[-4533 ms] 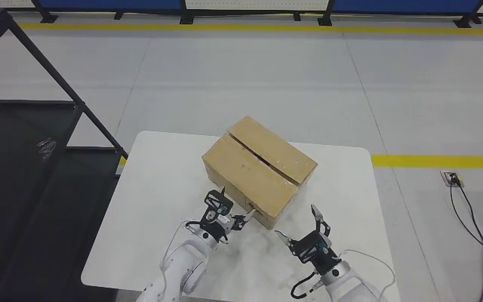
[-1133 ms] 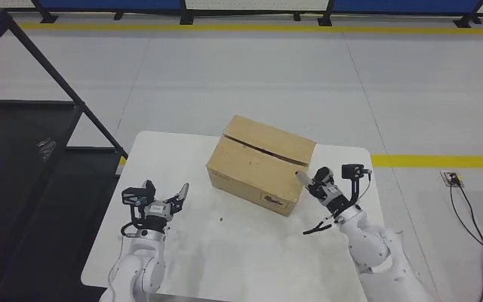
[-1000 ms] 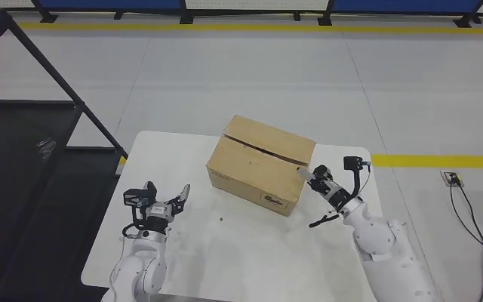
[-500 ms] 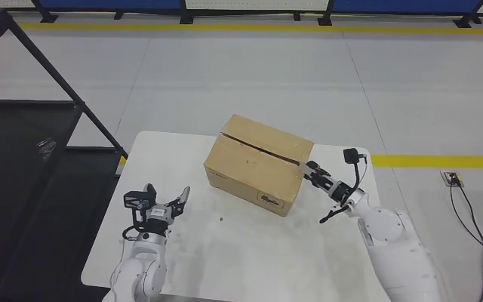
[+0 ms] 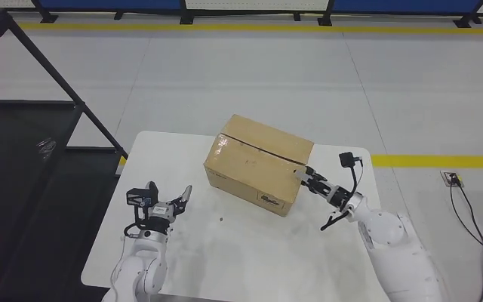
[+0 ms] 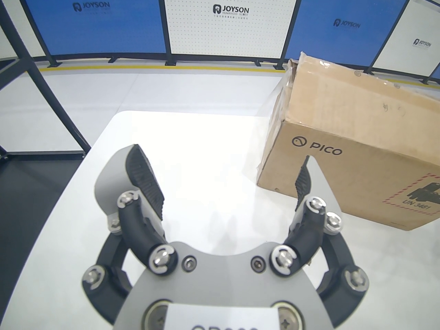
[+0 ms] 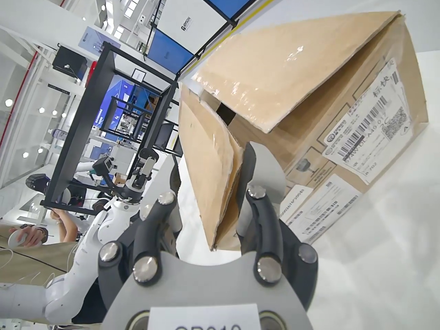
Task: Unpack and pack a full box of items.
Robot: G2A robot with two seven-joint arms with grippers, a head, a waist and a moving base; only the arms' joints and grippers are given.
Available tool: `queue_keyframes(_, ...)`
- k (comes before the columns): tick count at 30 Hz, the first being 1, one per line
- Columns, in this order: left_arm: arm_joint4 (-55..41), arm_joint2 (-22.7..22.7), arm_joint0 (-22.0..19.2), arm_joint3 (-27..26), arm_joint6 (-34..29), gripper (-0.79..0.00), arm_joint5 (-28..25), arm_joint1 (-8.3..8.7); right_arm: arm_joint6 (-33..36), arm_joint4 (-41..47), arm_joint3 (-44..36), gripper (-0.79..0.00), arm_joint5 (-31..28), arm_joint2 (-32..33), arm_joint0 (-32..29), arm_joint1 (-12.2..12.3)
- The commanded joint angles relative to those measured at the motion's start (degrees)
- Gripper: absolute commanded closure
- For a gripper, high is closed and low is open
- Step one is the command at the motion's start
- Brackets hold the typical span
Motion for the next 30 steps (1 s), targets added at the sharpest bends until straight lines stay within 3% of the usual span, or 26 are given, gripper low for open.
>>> queue_keyframes(1, 0.1, 0.0, -0.1, 0.1, 0.0, -0.785, -0.1, -0.01, -0.2, -0.6, 0.2, -0.382, 0.4, -0.8, 0.3, 0.0)
queue_keyframes(3, 0.1, 0.0, -0.2, 0.1, 0.0, -0.785, 0.0, -0.04, -0.7, -1.1, 0.6, -0.339, 0.7, -1.7, 0.6, -0.1)
queue_keyframes(5, 0.0, -0.1, -0.3, 0.3, 0.0, -0.785, 0.0, -0.06, -1.0, -1.2, 0.9, -0.243, 0.7, -2.3, 0.8, -0.2)
queue_keyframes(6, -0.1, -0.2, -0.4, 0.3, 0.1, -0.785, 0.0, -0.06, -1.1, -1.2, 1.0, -0.111, 0.5, -2.6, 0.9, -0.2)
queue_keyframes(7, -0.2, -0.3, -0.4, 0.4, 0.2, -0.785, 0.0, -0.07, -1.2, -1.0, 1.0, -0.031, 0.3, -2.7, 1.0, -0.1)
queue_keyframes(8, -0.3, -0.4, -0.4, 0.5, 0.3, -0.785, 0.1, -0.08, -1.1, -0.9, 0.9, 0.0, 0.0, -2.9, 0.9, -0.1)
queue_keyframes(30, -2.1, -5.3, -1.1, 2.5, 0.3, -0.785, 1.2, 0.22, 9.3, 7.5, -2.0, 0.0, -7.8, -2.9, -1.8, 1.6)
